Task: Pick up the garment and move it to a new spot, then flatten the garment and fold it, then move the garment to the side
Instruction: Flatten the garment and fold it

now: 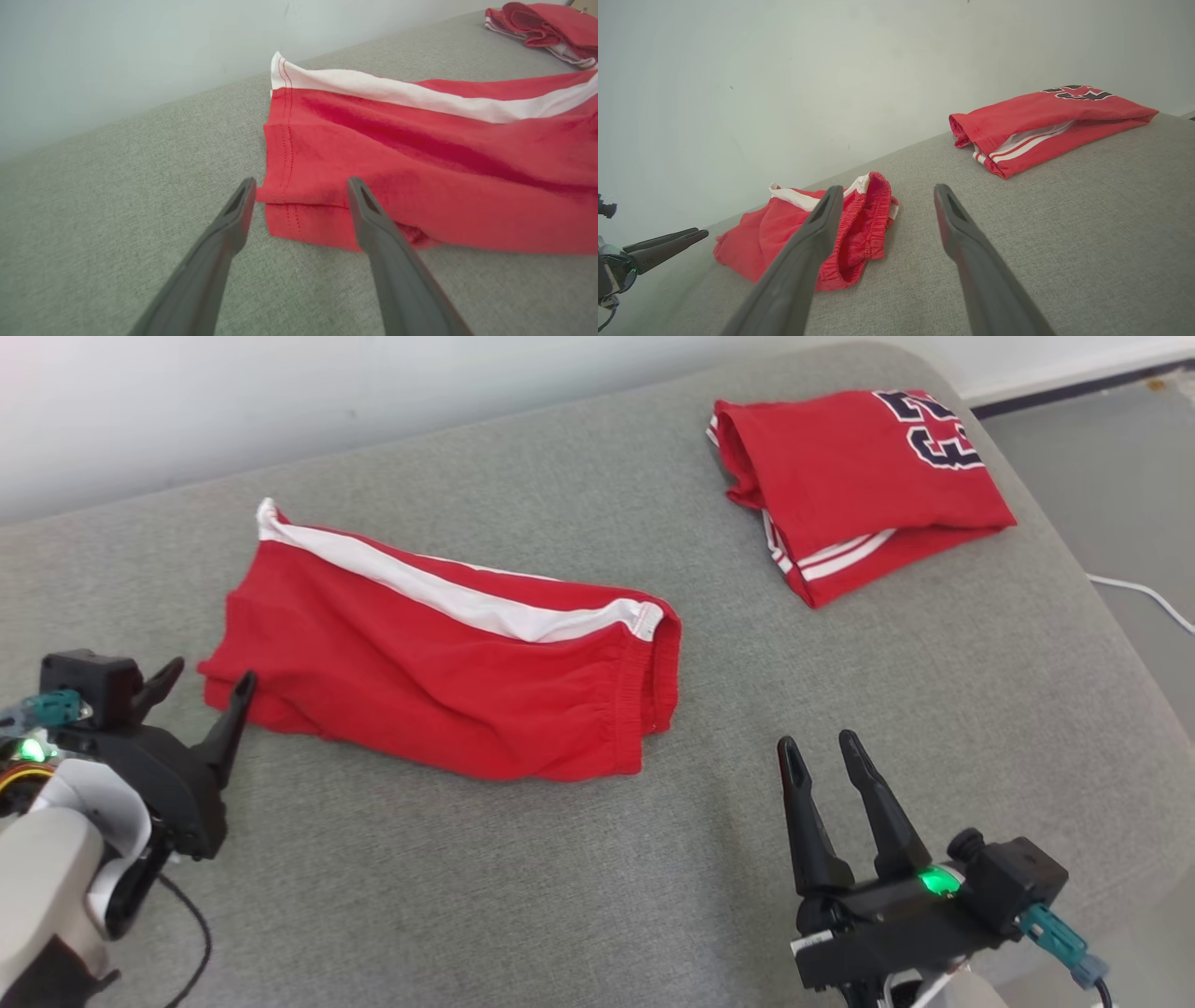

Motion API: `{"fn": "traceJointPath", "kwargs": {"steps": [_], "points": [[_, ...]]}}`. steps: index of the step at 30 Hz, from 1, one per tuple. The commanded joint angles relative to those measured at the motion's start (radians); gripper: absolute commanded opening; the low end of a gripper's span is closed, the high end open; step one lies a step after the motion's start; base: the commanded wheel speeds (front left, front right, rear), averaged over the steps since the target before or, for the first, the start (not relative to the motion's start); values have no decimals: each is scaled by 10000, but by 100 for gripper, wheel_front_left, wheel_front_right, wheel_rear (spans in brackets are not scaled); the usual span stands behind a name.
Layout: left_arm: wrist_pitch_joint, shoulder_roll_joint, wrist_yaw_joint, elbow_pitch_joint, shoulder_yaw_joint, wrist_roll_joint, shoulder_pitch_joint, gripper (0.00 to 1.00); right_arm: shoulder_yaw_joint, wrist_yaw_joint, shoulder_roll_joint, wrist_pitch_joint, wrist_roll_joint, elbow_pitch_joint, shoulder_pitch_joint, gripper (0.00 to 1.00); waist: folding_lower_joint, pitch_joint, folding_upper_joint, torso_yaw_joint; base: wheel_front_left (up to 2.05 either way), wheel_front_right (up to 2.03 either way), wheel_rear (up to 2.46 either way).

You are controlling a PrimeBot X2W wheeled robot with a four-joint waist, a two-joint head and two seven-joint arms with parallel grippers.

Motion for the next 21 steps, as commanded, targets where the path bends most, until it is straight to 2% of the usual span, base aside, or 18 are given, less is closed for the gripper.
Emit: {"fn": "traceJointPath", "kwargs": {"steps": [1, 3, 12, 21], "points": [[120, 154, 10, 18, -144, -250, -176, 100, 54, -28, 74, 2, 38, 16, -181, 100, 0, 172, 0, -190, 0, 0, 0], [296, 198, 8, 235, -253, -672, -365, 100, 170, -28, 109, 3, 19, 82, -241, 100, 0, 269, 0, -323, 0, 0, 0], [1330, 237, 8, 1240, -991, -963, -973, 100, 318, -28, 181, 2, -27, 246, -423, 100, 0, 421, 0, -595, 0, 0, 0], [1684, -92, 7, 1947, -1522, -1355, -1309, 100, 349, -28, 220, 2, -114, 337, -524, 100, 0, 476, 0, -684, 0, 0, 0]]}}
